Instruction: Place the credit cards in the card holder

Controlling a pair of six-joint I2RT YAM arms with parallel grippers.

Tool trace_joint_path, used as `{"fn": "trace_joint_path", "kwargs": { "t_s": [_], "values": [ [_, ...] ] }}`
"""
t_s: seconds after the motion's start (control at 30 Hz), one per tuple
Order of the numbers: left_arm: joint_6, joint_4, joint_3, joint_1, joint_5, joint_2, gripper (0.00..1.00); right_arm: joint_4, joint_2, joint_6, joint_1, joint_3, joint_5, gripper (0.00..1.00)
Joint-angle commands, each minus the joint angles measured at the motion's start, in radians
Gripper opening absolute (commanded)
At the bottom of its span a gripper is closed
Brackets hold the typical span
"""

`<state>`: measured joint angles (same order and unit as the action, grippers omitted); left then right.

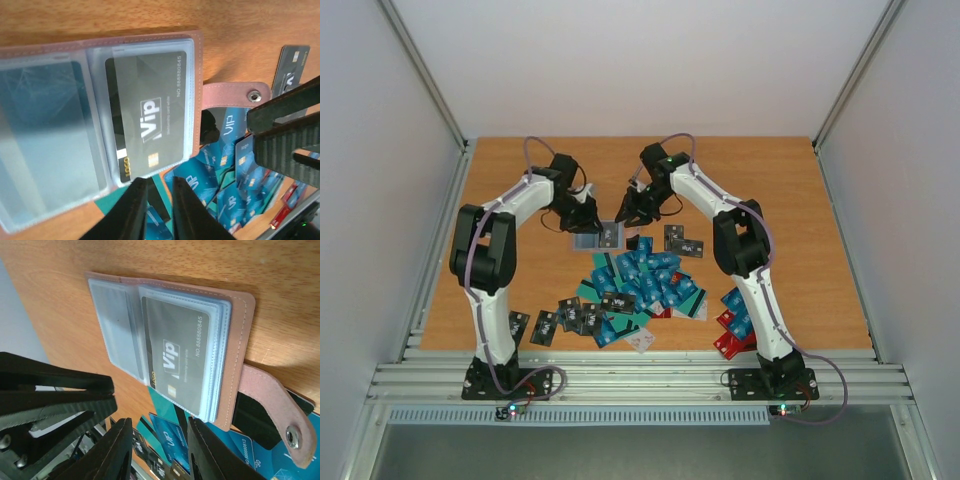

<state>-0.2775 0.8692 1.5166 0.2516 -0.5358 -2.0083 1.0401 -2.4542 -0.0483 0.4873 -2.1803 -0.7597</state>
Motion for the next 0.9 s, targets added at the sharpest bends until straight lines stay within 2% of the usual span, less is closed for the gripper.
{"fn": "trace_joint_path", "kwargs": {
  "t_s": [0.0, 0.17, 0.87],
  "values": [
    [0.025, -0.040, 0.024, -0.006, -0.023, -0.057, 0.12, -0.030, 0.007, -0.020, 0.006, 0.010, -0.024, 0.32],
    [0.043, -0.032, 0.046, -0.006, -0.014, -0.103, 0.01, -0.040, -0.027, -0.033, 0.006, 0.005, -0.045, 0.32],
    [0.054, -0.044, 0.039, -0.004, -0.022, -0.171, 0.00, 0.009, -0.151, -0.029, 0.020, -0.082, -0.083, 0.33]
  ]
}}
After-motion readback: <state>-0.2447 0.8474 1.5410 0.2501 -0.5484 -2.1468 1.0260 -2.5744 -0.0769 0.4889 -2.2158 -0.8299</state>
